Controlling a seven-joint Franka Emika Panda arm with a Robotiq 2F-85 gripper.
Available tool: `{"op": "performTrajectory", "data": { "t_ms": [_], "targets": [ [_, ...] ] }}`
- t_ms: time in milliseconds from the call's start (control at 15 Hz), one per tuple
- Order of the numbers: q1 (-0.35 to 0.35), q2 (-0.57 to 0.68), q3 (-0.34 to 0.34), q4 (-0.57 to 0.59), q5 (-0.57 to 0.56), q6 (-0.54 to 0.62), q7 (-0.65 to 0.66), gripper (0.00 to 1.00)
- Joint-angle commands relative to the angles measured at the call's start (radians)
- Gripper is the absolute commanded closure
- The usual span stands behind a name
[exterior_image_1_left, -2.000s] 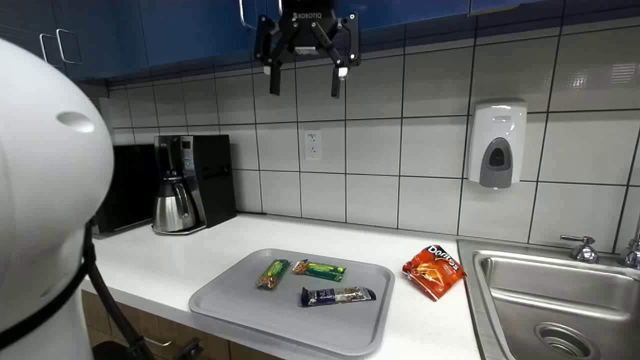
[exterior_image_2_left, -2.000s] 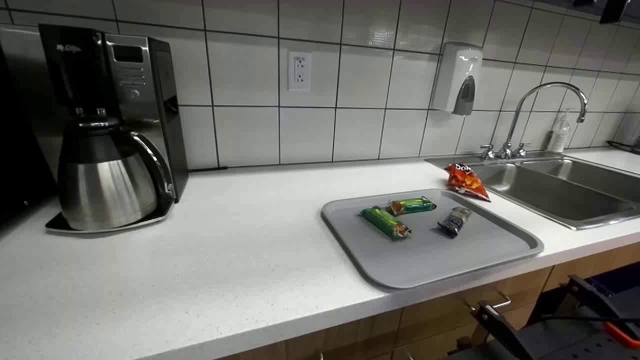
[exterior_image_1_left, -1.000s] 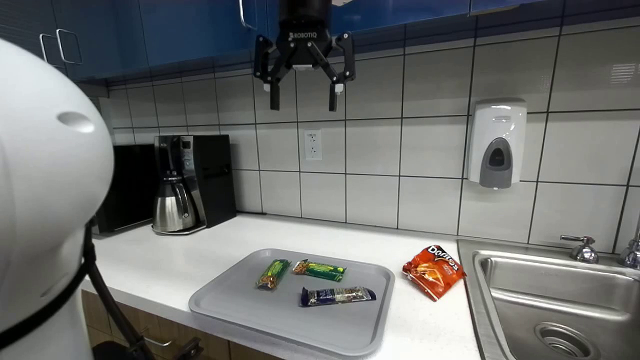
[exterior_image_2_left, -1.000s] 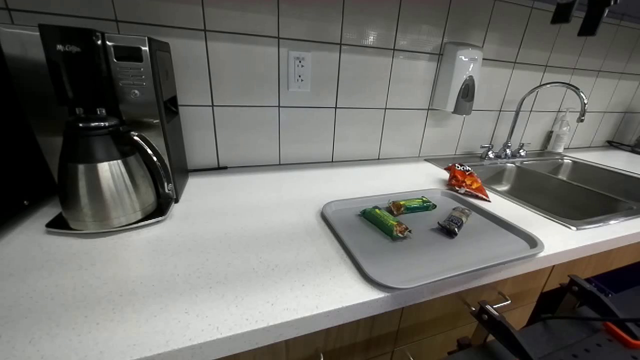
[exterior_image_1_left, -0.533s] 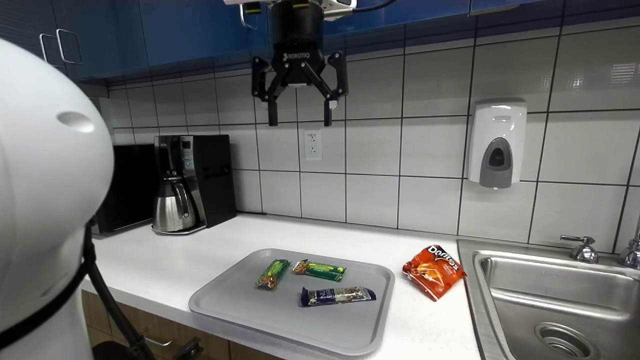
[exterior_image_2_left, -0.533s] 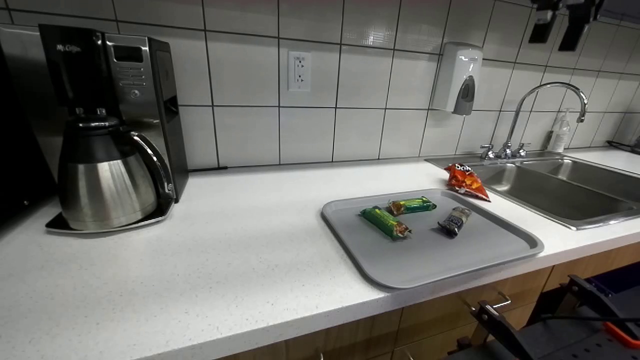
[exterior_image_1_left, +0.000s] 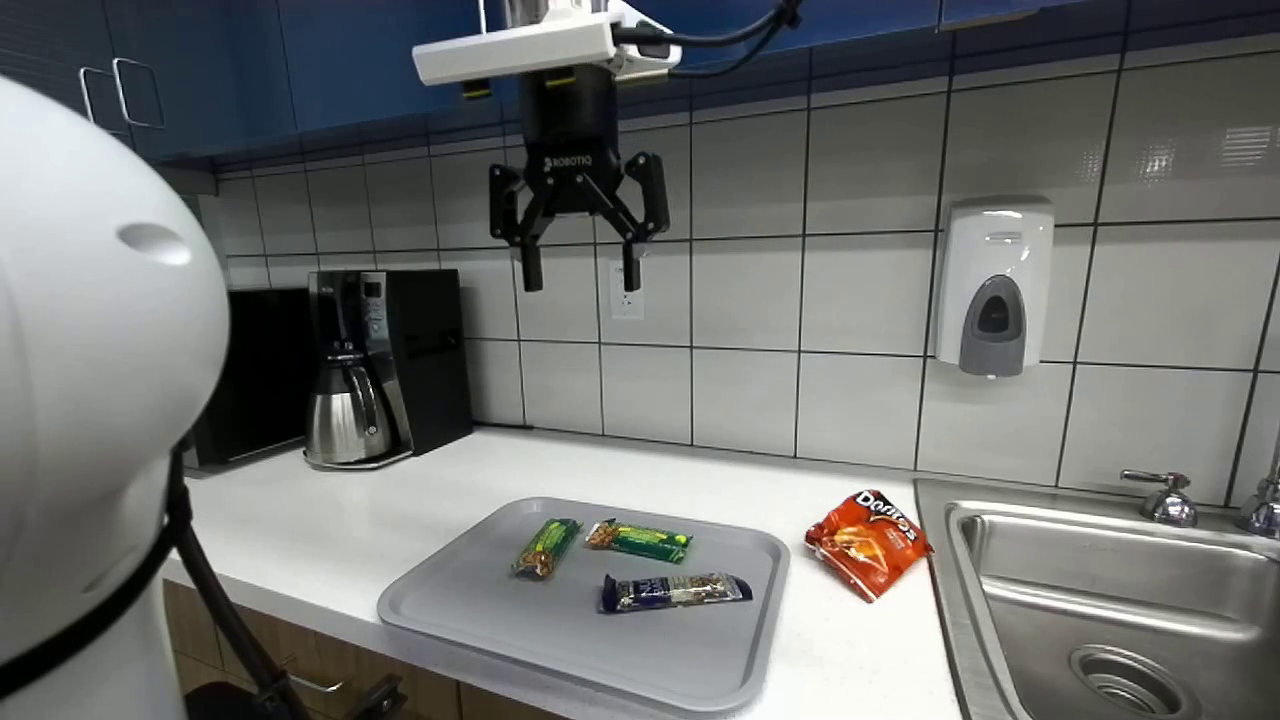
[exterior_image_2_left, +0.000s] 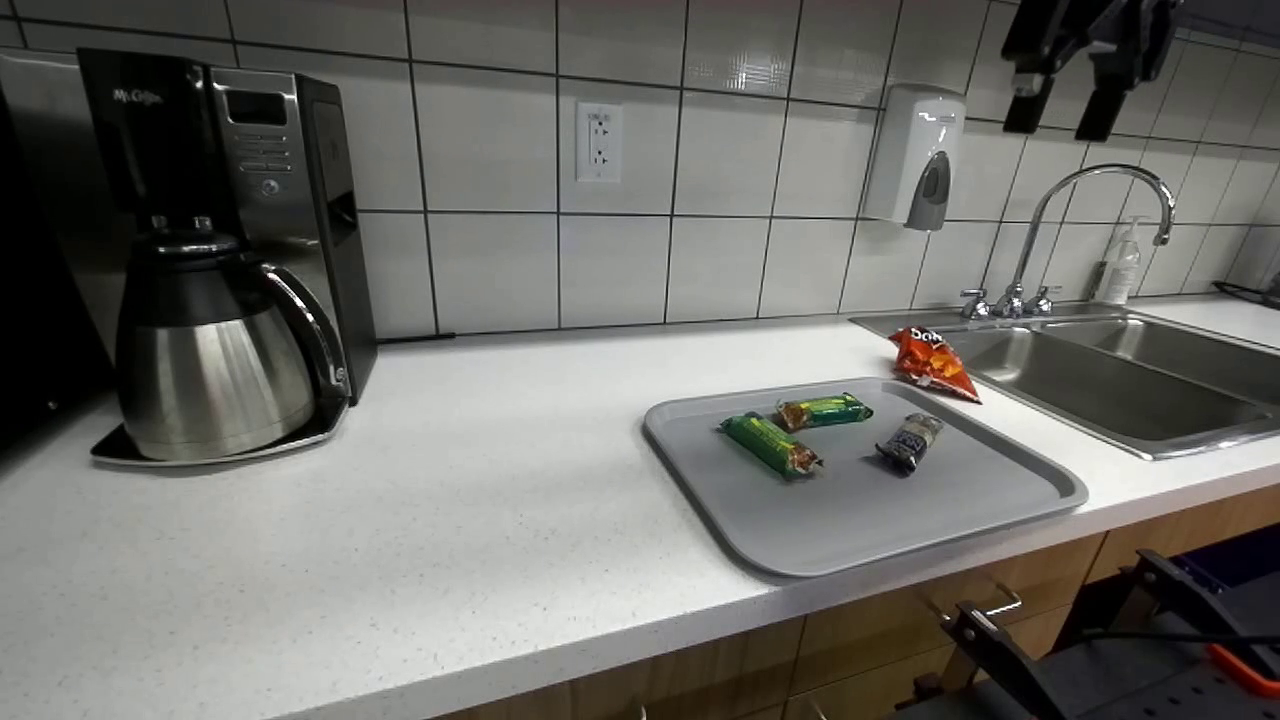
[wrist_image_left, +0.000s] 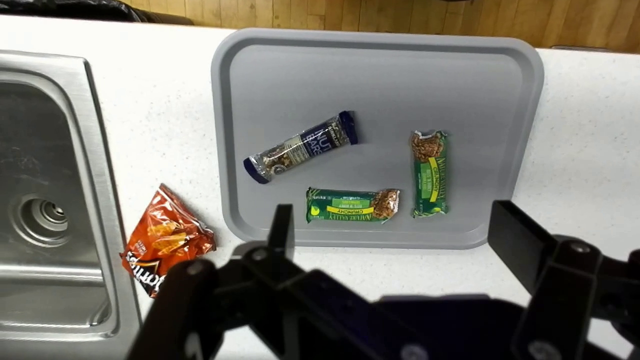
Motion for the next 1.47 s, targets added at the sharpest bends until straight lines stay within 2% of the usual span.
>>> {"op": "performTrajectory", "data": {
  "t_ms": [0, 867, 1400],
  "targets": [
    [-0.001, -0.003, 0.04, -0.053, 0.014, 0.084, 0.071, 0.0],
    [0.052, 0.177, 0.083, -0.134, 0.082, 0.346, 0.134, 0.0],
    [0.086, 0.309, 0.125, -0.129, 0.092, 0.445, 0.156, 0.0]
  ]
}}
